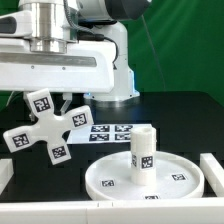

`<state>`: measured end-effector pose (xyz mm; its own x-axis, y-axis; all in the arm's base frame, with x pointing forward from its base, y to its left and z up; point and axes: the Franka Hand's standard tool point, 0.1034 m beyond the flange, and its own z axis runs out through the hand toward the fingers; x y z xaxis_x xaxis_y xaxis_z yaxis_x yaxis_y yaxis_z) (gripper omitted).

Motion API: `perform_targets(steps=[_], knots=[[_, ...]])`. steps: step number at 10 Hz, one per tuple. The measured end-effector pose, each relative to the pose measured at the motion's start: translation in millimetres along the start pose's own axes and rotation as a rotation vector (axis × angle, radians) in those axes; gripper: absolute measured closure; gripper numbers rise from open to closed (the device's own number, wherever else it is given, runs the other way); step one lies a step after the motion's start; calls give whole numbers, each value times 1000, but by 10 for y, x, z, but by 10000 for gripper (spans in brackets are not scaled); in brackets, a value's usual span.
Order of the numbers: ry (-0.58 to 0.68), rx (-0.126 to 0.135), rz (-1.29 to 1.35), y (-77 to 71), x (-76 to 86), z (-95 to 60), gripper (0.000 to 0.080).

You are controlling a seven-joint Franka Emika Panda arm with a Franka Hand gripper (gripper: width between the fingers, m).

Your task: Assemble round table

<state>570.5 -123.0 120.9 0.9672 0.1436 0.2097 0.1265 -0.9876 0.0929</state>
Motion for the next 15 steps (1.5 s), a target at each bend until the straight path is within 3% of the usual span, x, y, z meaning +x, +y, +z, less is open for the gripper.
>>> perform_targets(steps=[2, 4, 5, 6, 7, 8, 9, 10, 11, 13, 15], knots=[[-5, -1, -1, 0, -17, 25, 580], [12, -52, -3, 86, 16, 209, 580], [47, -91, -13, 159, 108, 253, 580], [61, -106, -19, 189, 127, 261, 580], [89, -136, -30, 257, 111, 242, 580], [143, -190, -52, 365, 83, 210, 580], [172, -216, -52, 425, 44, 204, 580], [233, -272, -70, 545, 22, 150, 580], [284, -302, -45, 588, -27, 156, 580], [273, -245, 47, 311, -16, 359, 580], [298, -239, 95, 92, 135, 497, 580]])
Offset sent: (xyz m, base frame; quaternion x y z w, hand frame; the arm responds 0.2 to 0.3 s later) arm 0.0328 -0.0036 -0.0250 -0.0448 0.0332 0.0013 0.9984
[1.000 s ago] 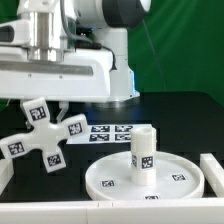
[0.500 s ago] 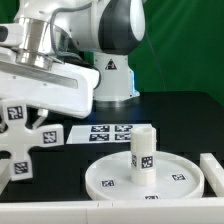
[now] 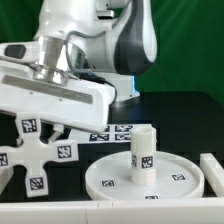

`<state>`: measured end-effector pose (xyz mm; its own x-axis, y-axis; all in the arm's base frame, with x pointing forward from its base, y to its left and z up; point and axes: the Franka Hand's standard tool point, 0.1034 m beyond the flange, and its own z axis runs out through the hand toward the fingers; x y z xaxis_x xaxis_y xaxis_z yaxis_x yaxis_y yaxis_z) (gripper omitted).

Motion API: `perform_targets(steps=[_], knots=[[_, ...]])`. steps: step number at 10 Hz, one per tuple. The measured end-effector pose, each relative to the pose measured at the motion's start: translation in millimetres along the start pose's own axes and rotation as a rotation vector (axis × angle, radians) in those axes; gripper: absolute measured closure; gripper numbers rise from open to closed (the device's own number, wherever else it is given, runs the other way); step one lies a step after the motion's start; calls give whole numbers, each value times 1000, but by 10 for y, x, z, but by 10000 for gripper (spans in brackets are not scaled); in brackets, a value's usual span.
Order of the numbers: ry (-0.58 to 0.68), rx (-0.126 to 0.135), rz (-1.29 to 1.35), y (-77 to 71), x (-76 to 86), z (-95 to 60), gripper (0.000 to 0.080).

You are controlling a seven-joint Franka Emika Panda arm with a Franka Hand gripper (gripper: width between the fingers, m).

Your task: Assemble round table

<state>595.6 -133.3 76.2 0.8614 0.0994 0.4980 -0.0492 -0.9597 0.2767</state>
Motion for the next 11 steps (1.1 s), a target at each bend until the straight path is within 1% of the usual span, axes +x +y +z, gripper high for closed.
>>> perform_targets(steps=[1, 2, 8, 11], knots=[[3, -6, -9, 14, -17, 45, 580], [-14, 3, -5, 18, -42, 49, 580], [-17, 4, -5, 6, -62, 62, 579], [-31, 4, -6, 0, -143, 92, 580]])
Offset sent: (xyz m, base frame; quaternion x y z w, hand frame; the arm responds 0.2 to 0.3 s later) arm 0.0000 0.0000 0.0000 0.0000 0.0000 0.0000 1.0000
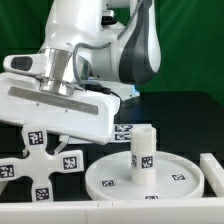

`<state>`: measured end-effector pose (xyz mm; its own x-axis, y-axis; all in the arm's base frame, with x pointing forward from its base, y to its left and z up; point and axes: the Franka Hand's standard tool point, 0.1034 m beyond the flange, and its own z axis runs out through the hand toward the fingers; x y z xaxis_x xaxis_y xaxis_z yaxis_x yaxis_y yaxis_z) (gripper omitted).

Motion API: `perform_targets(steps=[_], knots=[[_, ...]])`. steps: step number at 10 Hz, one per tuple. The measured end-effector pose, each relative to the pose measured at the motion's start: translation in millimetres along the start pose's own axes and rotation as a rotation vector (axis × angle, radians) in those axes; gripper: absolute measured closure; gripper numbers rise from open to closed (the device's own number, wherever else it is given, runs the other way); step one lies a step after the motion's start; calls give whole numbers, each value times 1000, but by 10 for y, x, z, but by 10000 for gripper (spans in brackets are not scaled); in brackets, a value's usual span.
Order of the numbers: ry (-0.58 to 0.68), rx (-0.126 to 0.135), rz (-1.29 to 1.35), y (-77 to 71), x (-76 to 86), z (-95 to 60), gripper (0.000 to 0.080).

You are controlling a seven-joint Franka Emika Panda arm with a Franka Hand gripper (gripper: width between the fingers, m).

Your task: Assemble round table

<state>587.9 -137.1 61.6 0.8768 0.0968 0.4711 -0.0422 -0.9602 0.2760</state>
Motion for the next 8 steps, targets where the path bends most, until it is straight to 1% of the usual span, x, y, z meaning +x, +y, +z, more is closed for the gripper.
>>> perform_targets(steps=[1, 2, 3, 4, 5, 6, 8], knots=[[0, 0, 0, -2, 1, 0, 580], [0, 0, 0, -1, 1, 0, 520], [0, 0, 0, -1, 0, 0, 338], [0, 0, 0, -1, 0, 1, 338], [0, 0, 0, -1, 0, 1, 195], [0, 0, 0, -1, 0, 1, 162], [0, 0, 0, -1, 0, 1, 153]])
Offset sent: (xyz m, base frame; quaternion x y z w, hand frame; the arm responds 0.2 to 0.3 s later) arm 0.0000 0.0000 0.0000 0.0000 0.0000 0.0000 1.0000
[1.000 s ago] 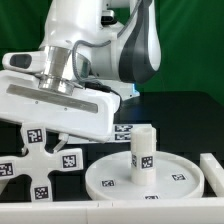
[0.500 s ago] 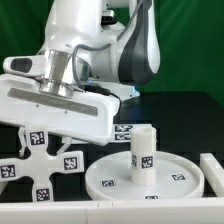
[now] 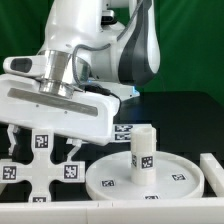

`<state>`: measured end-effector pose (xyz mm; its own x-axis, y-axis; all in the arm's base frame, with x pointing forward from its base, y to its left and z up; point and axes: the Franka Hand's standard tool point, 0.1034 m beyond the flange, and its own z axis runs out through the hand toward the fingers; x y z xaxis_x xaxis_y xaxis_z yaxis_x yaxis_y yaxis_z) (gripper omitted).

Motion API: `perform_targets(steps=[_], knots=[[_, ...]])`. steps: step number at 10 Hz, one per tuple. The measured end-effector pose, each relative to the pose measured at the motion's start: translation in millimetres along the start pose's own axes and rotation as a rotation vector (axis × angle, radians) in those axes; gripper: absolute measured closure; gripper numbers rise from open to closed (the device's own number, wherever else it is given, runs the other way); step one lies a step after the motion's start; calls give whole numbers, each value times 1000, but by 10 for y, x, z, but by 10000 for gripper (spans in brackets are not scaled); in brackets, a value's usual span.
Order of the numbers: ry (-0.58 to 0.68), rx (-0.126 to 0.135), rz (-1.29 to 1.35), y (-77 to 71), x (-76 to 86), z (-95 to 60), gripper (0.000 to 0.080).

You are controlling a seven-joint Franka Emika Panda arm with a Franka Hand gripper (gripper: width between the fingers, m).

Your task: Assemble round table

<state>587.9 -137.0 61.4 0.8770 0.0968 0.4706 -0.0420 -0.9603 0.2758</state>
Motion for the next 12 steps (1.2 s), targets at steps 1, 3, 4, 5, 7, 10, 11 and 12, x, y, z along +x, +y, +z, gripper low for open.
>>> perform_targets(steps=[1, 3, 4, 5, 7, 10, 11, 12], knots=[[0, 0, 0, 0, 0, 0, 151], [-15, 18, 9, 0, 15, -77, 151], [-30, 36, 22, 24, -1, -212, 151], [-42, 51, 31, 30, -30, -318, 151], [-67, 86, 47, 2, -21, -461, 151], [-148, 155, 61, 47, 155, -433, 151], [-134, 140, 56, 61, 183, -373, 151], [-137, 142, 56, 55, 172, -369, 151]])
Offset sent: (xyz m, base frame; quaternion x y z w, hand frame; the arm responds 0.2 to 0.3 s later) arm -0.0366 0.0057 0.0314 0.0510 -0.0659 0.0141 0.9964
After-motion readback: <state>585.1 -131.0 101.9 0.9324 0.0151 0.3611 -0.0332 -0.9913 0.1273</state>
